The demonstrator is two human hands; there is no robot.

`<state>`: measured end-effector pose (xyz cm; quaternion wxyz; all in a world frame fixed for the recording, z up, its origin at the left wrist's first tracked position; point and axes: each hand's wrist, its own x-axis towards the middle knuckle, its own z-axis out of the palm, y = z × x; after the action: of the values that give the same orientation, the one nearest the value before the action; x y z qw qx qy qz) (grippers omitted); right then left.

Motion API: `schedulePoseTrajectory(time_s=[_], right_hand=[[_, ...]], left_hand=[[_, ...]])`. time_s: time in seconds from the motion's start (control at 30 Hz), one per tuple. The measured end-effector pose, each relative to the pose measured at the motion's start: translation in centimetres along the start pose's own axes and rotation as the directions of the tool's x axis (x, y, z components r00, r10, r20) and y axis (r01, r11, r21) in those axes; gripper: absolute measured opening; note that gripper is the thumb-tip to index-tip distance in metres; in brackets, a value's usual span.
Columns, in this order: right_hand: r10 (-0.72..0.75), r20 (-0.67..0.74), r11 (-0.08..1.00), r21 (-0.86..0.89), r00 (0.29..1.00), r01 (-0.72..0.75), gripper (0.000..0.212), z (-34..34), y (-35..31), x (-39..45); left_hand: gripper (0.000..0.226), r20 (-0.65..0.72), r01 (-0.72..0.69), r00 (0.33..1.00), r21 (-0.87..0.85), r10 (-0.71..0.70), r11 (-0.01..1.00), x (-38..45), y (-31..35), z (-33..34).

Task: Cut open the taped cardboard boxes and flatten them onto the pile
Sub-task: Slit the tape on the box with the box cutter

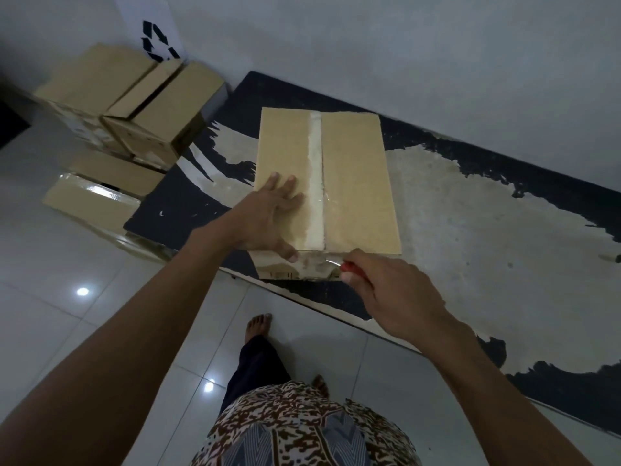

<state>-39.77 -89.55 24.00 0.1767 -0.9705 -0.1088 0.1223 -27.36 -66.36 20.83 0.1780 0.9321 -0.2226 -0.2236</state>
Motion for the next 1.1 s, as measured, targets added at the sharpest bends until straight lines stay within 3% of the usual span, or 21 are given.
schedulePoseTrajectory(time_s=[0.23,0.43,0.8,1.1], right_hand=[[-0.022,0.052,0.994,-0.107,0.998,0.027,0.032,0.9,-0.8,1.8],[-0.028,0.006,0.990,-0.136,1.000,0.028,0.026,1.6,-1.2,2.5],[0.102,0.064,0.980,-0.176,0.993,-0.090,0.023,-1.0,0.3,2.8],[0.123,0.078,0.976,-0.191,0.989,-0.107,0.025,-1.3,0.4,2.7]], left_hand=[[0.107,0.002,0.001,1.000,-0.082,-0.001,0.997,0.2,-0.9,-0.5],[0.108,-0.021,0.005,1.000,-0.095,-0.007,0.995,0.2,-1.2,-0.4],[0.109,0.031,0.009,0.999,-0.098,-0.006,0.995,0.2,-1.3,-0.6],[0.107,0.026,0.018,1.000,-0.118,-0.015,0.993,-0.1,-1.0,-0.6]])
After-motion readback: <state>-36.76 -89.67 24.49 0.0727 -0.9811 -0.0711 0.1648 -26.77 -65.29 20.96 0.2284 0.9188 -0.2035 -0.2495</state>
